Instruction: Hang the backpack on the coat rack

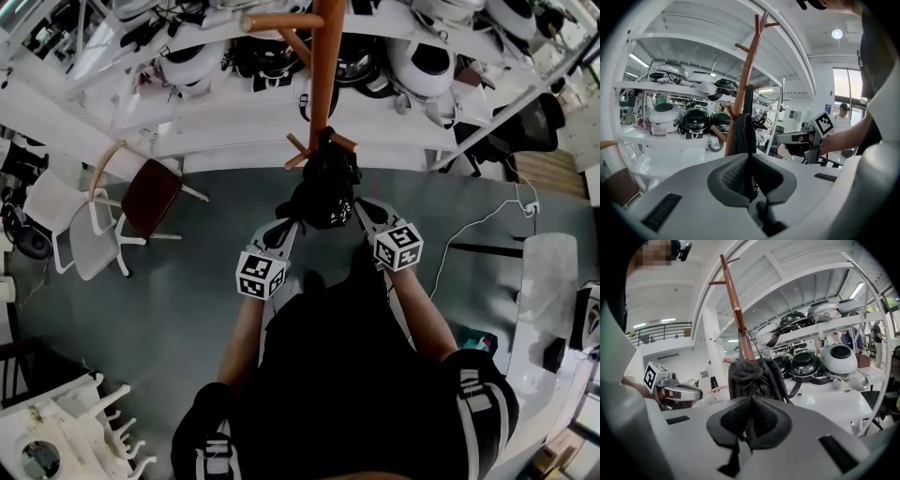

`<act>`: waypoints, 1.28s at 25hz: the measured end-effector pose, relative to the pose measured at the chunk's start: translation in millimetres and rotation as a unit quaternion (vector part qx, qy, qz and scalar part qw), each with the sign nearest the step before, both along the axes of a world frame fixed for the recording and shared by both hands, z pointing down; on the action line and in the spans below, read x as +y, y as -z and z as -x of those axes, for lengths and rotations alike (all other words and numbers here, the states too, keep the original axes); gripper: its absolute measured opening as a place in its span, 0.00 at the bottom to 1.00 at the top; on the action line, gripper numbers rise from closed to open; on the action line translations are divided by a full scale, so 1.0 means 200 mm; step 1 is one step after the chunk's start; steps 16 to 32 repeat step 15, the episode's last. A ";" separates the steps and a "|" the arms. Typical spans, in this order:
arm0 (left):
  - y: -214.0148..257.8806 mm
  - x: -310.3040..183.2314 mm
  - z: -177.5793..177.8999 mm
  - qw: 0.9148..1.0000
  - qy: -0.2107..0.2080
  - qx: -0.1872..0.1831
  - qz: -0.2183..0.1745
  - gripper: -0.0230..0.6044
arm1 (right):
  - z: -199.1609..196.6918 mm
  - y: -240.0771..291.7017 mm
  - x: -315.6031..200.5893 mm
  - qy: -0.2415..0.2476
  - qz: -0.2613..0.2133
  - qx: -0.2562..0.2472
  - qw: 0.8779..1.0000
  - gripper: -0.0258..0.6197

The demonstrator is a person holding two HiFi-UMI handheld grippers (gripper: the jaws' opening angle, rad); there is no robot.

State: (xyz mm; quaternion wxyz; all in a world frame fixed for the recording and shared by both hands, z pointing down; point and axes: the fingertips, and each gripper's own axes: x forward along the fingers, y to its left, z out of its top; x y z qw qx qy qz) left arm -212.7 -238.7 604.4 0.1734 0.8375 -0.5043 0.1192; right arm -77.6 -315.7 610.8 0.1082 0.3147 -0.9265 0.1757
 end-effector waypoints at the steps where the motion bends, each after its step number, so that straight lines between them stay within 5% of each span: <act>1: -0.01 0.01 0.00 1.000 -0.004 0.000 0.001 0.10 | 0.00 -0.01 0.01 -0.005 0.003 -0.002 1.000 0.06; 32: -0.03 0.11 -0.05 0.999 -0.035 0.006 0.001 0.10 | -0.04 -0.06 0.17 -0.027 0.005 0.013 1.000 0.06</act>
